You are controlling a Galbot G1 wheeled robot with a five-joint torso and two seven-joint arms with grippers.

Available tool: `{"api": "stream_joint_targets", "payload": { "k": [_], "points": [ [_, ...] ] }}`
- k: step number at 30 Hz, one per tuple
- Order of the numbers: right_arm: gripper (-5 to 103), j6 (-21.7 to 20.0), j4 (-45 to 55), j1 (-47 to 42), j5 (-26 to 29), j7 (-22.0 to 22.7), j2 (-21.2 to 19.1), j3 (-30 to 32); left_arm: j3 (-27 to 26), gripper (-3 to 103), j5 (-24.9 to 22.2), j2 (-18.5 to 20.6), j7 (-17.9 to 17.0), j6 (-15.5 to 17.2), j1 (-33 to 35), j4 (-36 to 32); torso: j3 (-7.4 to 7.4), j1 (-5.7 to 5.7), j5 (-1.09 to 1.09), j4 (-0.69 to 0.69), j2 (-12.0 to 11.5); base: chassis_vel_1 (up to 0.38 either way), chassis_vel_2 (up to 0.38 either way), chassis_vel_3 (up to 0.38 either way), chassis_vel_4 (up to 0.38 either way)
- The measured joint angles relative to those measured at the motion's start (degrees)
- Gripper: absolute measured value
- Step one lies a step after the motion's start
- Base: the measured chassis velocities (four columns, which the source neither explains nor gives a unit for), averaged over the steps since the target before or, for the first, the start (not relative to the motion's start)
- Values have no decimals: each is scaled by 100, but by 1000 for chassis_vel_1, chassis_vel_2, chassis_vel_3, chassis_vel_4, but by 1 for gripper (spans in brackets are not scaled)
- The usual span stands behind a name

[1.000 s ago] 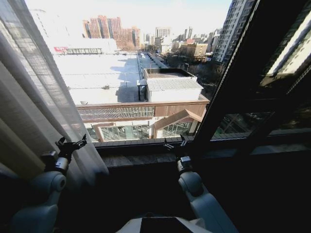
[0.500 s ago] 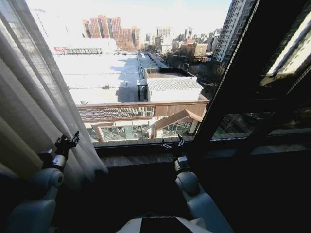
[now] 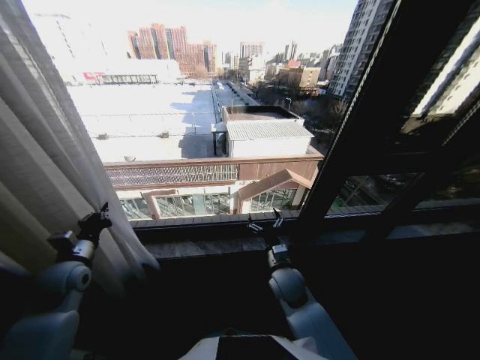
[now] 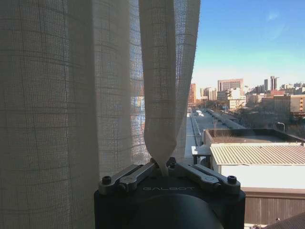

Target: Open the curtains by pulling them apart, changing their state from closed to fully open.

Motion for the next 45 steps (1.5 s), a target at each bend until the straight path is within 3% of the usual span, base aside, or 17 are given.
{"api": "stream_joint_targets", "payload": {
  "k": [1,4,5,6,9,10,14,23,31,35,39,43,45],
  "points": [
    [100,-1,0,-5,0,0,-10,1,2,0,-44,-36,-323,77,-33,-34,0,0,0,0,0,0,0,0,0],
    [100,-2,0,-16,1,1,-32,1,-88,0,-170,-211,-1898,480,-237,-64,0,0,0,1,0,0,0,0,0],
    [100,-2,0,-16,1,1,-32,1,-88,0,-170,-211,-1898,480,-237,-64,0,0,0,1,0,0,0,0,0],
    [100,-1,-1,-17,3,1,-34,0,-140,0,-193,-248,-2353,516,-307,-12,0,0,1,0,0,0,0,0,0],
    [100,-1,-31,-17,6,1,-32,-27,-328,0,-251,-263,-3229,540,-463,203,0,0,1,1,0,0,0,0,0],
    [100,-1,-31,-17,6,1,-32,-27,-328,0,-251,-263,-3229,540,-463,203,0,0,1,1,0,0,0,0,0],
    [100,-1,-75,-3,11,1,-30,-92,-555,0,-388,-87,-3855,448,-731,690,0,0,0,0,0,0,0,0,0],
    [100,-1,-124,40,28,-3,-50,-114,-821,0,-697,318,-4322,306,-1127,1467,0,0,0,1,0,0,0,0,0],
    [100,-1,-226,114,43,-8,-49,-112,-810,0,-737,449,-4325,314,-1276,1671,1,0,-1,1,0,0,0,0,0],
    [100,1,-290,172,53,-11,-41,-123,-735,-1,-745,376,-4071,505,-1141,1400,0,0,-1,1,0,0,0,0,0],
    [100,1,-332,239,106,-15,-48,-141,-572,15,-635,133,-3806,649,-946,938,0,0,0,1,0,0,0,0,0],
    [100,1,-333,258,191,-19,-74,-144,-445,25,-601,-34,-3937,734,-855,653,1,0,0,1,0,0,0,0,0],
    [100,-1,-332,261,211,-24,-106,-147,-360,36,-596,-187,-4067,847,-715,349,1,0,0,-1,0,0,0,0,0]
  ]
}}
